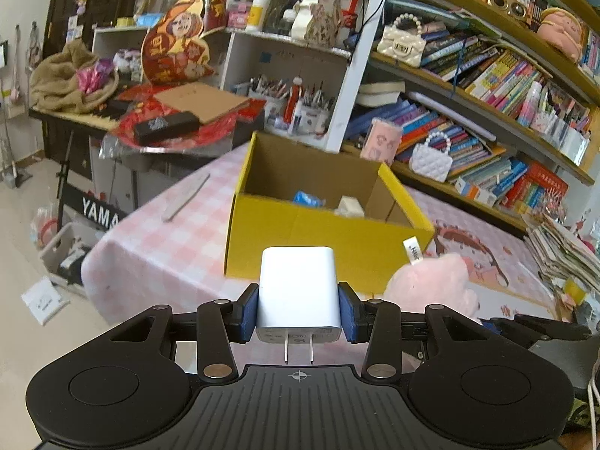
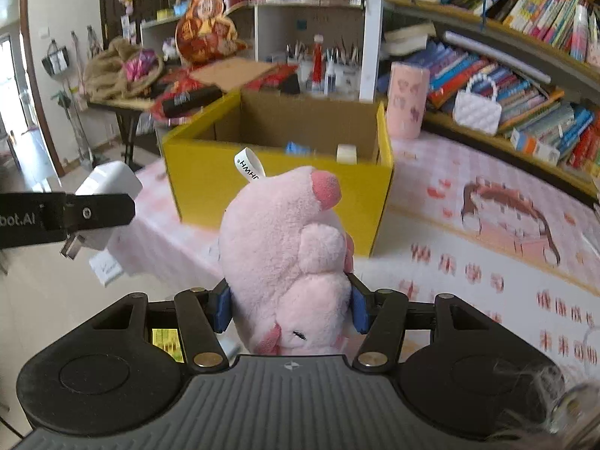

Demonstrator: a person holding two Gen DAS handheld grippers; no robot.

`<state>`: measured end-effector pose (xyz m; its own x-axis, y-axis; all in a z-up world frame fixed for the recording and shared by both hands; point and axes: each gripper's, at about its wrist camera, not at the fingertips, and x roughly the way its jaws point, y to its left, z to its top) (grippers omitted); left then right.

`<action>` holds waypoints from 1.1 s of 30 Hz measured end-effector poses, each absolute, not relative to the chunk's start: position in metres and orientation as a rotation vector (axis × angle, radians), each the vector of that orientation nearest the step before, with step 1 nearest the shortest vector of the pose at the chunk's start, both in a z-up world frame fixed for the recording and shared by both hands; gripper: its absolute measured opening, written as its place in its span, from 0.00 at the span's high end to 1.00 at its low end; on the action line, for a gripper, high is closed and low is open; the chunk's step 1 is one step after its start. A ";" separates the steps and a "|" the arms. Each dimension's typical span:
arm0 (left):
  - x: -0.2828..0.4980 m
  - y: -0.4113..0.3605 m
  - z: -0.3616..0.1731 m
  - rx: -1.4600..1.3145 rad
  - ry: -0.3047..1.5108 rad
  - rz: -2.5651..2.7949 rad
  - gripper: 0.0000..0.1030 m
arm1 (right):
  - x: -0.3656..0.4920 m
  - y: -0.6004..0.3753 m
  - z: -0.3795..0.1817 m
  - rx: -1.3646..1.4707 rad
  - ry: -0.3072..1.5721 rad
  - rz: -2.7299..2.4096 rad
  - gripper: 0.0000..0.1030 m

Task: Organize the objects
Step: 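Lift and carry the charger plug and pink pig over the yellow box with both tools, then open both tools to drop the plug and pig into the box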

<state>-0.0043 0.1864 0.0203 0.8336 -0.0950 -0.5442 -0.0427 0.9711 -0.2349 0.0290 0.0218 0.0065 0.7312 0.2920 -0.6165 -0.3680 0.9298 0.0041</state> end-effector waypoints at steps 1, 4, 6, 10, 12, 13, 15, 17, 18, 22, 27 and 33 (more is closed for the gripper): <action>0.000 0.187 0.024 -0.240 0.574 -0.029 0.60 | 0.034 0.021 0.012 -0.114 0.637 0.366 0.46; 0.018 0.187 0.041 -0.234 0.516 -0.032 0.60 | 0.055 0.018 0.033 -0.085 0.568 0.370 0.46; 0.032 0.186 0.050 -0.229 0.482 -0.031 0.60 | 0.071 0.017 0.046 -0.068 0.533 0.368 0.46; 0.069 0.182 0.062 -0.230 0.439 -0.032 0.60 | 0.112 0.019 0.062 -0.065 0.485 0.356 0.46; 0.087 0.179 0.062 -0.220 0.436 -0.031 0.60 | 0.135 0.022 0.063 -0.068 0.476 0.347 0.46; 0.096 0.177 0.060 -0.218 0.439 -0.031 0.60 | 0.148 0.026 0.062 -0.082 0.478 0.345 0.46; 0.119 0.173 0.053 -0.213 0.464 -0.025 0.60 | 0.174 0.033 0.055 -0.117 0.496 0.340 0.45; 0.138 0.169 0.043 -0.197 0.500 -0.017 0.60 | 0.198 0.040 0.043 -0.165 0.525 0.342 0.45; 0.147 0.167 0.039 -0.184 0.519 -0.013 0.60 | 0.208 0.042 0.037 -0.191 0.536 0.344 0.45; 0.173 0.162 0.021 -0.153 0.597 0.004 0.60 | 0.246 0.048 0.016 -0.259 0.601 0.343 0.45; 0.190 0.160 0.006 -0.130 0.656 0.028 0.60 | 0.275 0.054 0.001 -0.332 0.678 0.363 0.42; 0.197 0.160 0.000 -0.131 0.685 0.048 0.58 | 0.278 0.061 -0.003 -0.371 0.667 0.371 0.31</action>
<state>0.1970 0.1602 -0.0002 0.7736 0.0014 -0.6336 -0.0873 0.9907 -0.1045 0.2777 0.0610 -0.0029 0.7259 0.2115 -0.6544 -0.4442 0.8706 -0.2114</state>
